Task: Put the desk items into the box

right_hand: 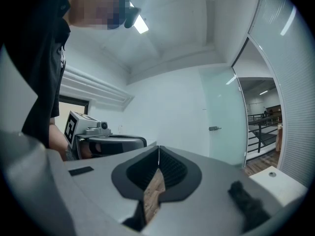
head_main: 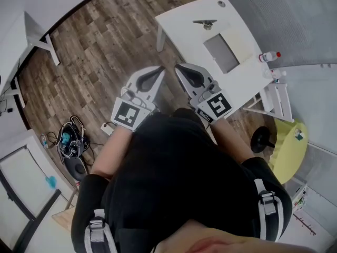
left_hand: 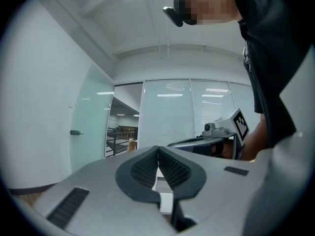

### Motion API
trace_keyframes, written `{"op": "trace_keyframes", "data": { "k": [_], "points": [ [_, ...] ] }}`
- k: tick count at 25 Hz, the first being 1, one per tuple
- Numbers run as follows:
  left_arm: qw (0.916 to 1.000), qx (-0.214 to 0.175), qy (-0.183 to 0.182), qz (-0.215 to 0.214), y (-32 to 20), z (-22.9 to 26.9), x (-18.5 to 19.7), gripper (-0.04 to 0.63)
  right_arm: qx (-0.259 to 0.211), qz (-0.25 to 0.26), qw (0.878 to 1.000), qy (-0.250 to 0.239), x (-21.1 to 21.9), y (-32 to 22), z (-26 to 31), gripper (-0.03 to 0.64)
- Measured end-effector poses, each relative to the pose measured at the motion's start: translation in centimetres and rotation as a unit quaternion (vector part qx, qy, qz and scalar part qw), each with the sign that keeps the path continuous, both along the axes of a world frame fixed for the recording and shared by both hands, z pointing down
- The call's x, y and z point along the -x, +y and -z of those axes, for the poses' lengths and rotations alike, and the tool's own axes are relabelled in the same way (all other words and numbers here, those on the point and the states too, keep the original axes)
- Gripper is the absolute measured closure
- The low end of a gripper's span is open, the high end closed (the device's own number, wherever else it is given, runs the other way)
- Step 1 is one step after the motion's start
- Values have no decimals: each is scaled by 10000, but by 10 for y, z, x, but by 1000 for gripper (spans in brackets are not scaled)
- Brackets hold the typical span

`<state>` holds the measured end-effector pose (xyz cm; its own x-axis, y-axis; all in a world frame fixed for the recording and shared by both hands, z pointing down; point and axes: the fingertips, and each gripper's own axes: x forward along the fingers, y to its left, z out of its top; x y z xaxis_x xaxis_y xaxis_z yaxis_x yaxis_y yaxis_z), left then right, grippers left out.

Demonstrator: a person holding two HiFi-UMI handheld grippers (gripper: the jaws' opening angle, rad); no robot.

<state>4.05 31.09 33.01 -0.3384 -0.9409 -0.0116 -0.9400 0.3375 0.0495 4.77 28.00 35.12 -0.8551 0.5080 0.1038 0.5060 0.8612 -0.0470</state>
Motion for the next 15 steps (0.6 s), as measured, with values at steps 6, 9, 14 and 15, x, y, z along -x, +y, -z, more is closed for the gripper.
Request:
{"op": "trace_keyframes", "data": {
  "k": [6, 9, 14, 15],
  "points": [
    [10000, 20, 33, -3, 4, -1, 38, 583, 44, -46, 10000, 0, 36, 1, 0, 600],
    [9999, 54, 76, -38, -10, -3, 49, 583, 70, -123, 9999, -30, 45, -14, 1, 600],
    [9998, 100, 55, -172, -37, -5, 67, 583, 115, -352, 9993, -74, 61, -47, -1, 600],
    [9997, 114, 50, -205, -45, -6, 71, 583, 140, -400, 9991, -80, 65, -55, -2, 600]
  ]
}}
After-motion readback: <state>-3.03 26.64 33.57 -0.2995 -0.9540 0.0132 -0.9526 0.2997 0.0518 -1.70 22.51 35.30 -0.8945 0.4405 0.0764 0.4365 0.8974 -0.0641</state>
